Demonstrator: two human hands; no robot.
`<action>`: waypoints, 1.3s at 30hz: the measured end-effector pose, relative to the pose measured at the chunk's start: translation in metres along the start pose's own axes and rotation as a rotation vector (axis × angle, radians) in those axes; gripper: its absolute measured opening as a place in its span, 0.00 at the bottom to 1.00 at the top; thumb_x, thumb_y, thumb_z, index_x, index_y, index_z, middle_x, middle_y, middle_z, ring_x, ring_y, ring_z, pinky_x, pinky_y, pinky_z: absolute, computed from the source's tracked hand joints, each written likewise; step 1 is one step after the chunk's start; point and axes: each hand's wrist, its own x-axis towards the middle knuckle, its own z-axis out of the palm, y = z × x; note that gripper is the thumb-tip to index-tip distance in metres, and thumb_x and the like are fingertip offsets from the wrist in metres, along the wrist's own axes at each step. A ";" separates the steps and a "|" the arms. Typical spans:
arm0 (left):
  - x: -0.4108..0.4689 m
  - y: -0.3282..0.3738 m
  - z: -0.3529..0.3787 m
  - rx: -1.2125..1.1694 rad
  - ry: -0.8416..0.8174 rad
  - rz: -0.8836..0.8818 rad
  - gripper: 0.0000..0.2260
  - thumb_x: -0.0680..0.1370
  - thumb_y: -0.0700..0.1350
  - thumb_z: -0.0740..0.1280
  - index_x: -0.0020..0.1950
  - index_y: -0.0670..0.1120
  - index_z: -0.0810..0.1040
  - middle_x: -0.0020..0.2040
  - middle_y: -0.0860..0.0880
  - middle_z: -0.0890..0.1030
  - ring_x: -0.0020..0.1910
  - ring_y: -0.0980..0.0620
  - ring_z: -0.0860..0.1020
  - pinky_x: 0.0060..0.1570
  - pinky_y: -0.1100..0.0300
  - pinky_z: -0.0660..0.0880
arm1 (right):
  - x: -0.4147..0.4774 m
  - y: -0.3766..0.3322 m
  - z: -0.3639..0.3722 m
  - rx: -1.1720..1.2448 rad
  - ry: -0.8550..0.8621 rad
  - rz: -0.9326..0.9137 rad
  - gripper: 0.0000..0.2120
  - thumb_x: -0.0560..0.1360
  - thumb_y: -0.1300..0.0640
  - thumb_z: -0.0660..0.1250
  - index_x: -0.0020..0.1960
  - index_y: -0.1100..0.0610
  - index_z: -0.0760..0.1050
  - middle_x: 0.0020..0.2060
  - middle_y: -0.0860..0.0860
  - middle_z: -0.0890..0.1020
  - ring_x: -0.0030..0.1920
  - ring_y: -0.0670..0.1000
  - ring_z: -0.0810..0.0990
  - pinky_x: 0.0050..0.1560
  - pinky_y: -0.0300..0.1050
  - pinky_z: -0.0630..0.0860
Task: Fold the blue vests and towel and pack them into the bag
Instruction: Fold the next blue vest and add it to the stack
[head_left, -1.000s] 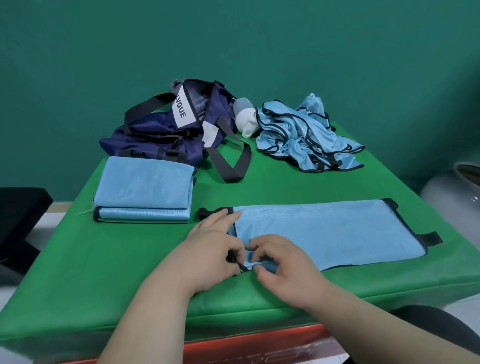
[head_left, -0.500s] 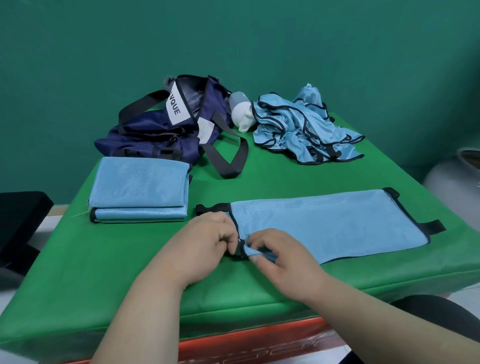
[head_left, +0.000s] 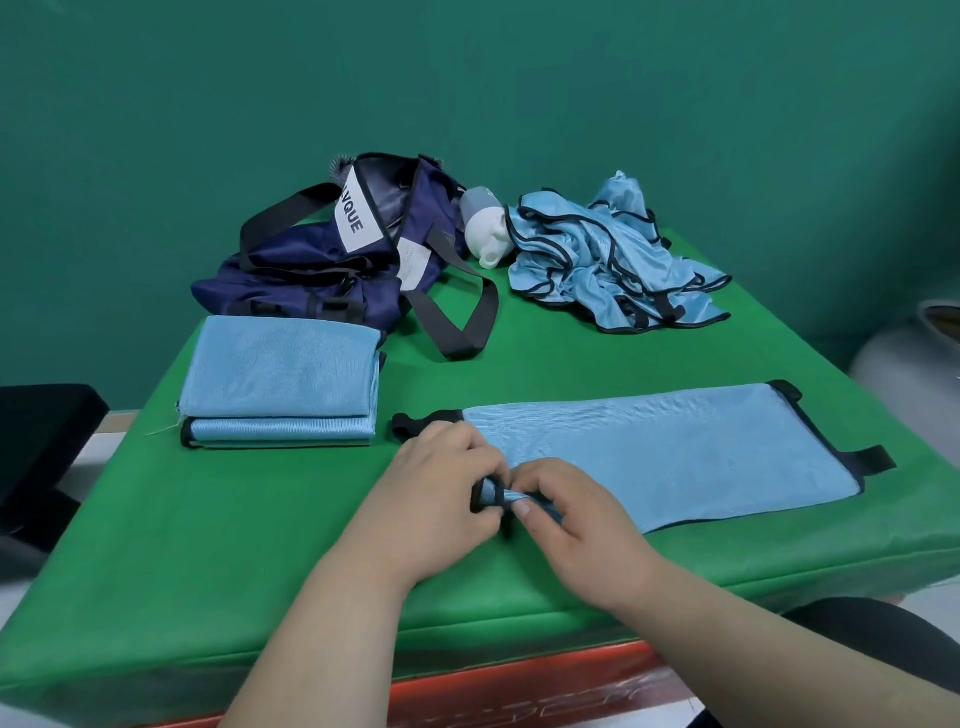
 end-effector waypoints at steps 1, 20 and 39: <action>0.000 -0.001 0.000 0.005 0.010 -0.001 0.06 0.70 0.51 0.70 0.46 0.57 0.78 0.46 0.59 0.72 0.54 0.57 0.67 0.58 0.54 0.70 | 0.000 0.000 0.000 -0.003 0.001 -0.001 0.11 0.78 0.47 0.59 0.51 0.50 0.76 0.47 0.41 0.79 0.51 0.44 0.76 0.54 0.42 0.73; -0.002 -0.020 -0.023 -0.223 -0.072 -0.195 0.22 0.69 0.46 0.73 0.59 0.64 0.74 0.52 0.64 0.79 0.52 0.64 0.75 0.52 0.64 0.73 | 0.034 -0.044 -0.001 -0.658 -0.020 -0.175 0.09 0.71 0.48 0.64 0.46 0.51 0.77 0.38 0.47 0.79 0.40 0.53 0.77 0.40 0.48 0.74; -0.002 -0.007 -0.019 -0.456 -0.117 -0.134 0.38 0.66 0.51 0.77 0.70 0.69 0.64 0.66 0.71 0.69 0.64 0.70 0.70 0.64 0.70 0.66 | 0.012 -0.081 -0.096 -0.111 0.177 0.093 0.13 0.68 0.63 0.73 0.37 0.46 0.75 0.36 0.42 0.81 0.40 0.44 0.78 0.40 0.32 0.71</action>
